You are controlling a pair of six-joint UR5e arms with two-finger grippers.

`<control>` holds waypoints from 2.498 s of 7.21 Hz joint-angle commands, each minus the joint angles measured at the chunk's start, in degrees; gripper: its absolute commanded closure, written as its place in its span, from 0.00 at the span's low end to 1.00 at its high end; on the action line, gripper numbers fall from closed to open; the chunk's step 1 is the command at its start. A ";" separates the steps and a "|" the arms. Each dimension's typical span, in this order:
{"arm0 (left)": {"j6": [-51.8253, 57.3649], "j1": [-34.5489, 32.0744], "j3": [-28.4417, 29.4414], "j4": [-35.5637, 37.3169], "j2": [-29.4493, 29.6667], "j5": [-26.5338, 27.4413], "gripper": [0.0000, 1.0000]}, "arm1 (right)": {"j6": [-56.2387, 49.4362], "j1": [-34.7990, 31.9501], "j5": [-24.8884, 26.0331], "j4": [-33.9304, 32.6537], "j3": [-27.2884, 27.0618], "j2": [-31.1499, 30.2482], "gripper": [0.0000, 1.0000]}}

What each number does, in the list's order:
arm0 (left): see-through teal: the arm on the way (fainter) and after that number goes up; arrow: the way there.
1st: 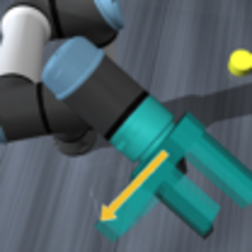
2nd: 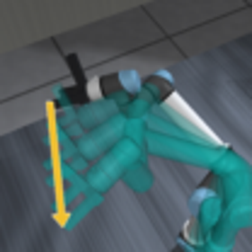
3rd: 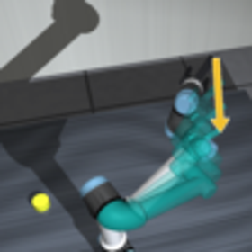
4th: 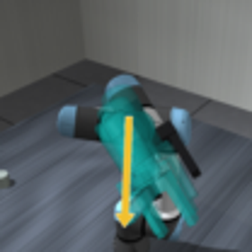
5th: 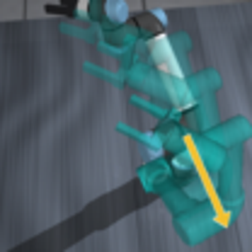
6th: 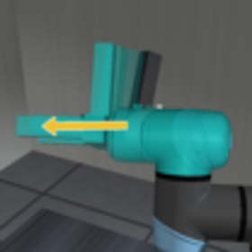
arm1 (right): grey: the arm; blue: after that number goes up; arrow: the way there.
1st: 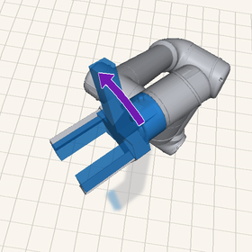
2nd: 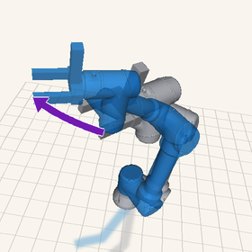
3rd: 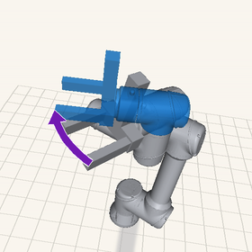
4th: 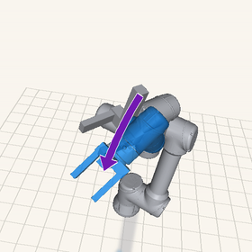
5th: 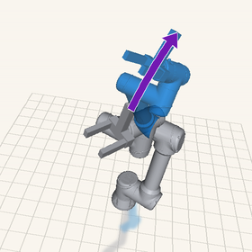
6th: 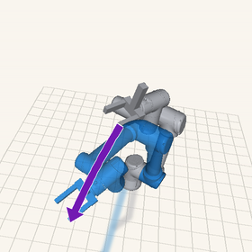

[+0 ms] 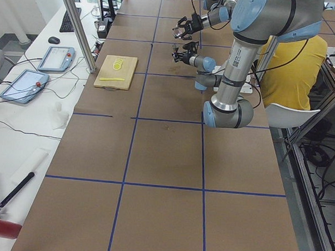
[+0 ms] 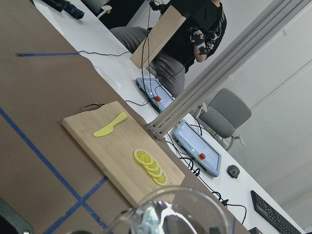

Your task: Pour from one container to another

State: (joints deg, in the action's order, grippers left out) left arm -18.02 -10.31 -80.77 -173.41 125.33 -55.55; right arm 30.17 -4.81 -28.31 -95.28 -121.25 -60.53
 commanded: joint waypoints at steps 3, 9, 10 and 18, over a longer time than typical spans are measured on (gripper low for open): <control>0.00 0.03 -0.17 0.00 -0.09 0.00 1.00 | -6.24 -0.98 0.01 -0.17 0.05 -0.12 1.00; -0.09 0.03 -0.35 0.00 0.00 0.00 1.00 | -9.68 -1.07 0.09 -2.99 -0.13 -0.20 1.00; -0.09 0.03 -0.44 0.00 0.00 0.00 1.00 | -10.56 -1.07 0.09 -2.99 -0.13 -0.29 1.00; -0.09 0.03 -0.44 0.00 0.00 0.09 1.00 | -16.36 -1.07 0.09 -4.21 -0.39 -0.38 1.00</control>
State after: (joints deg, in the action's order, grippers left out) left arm -18.11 -10.28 -81.21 -173.41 125.33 -55.49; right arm 14.44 -5.89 -28.18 -98.71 -121.58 -60.98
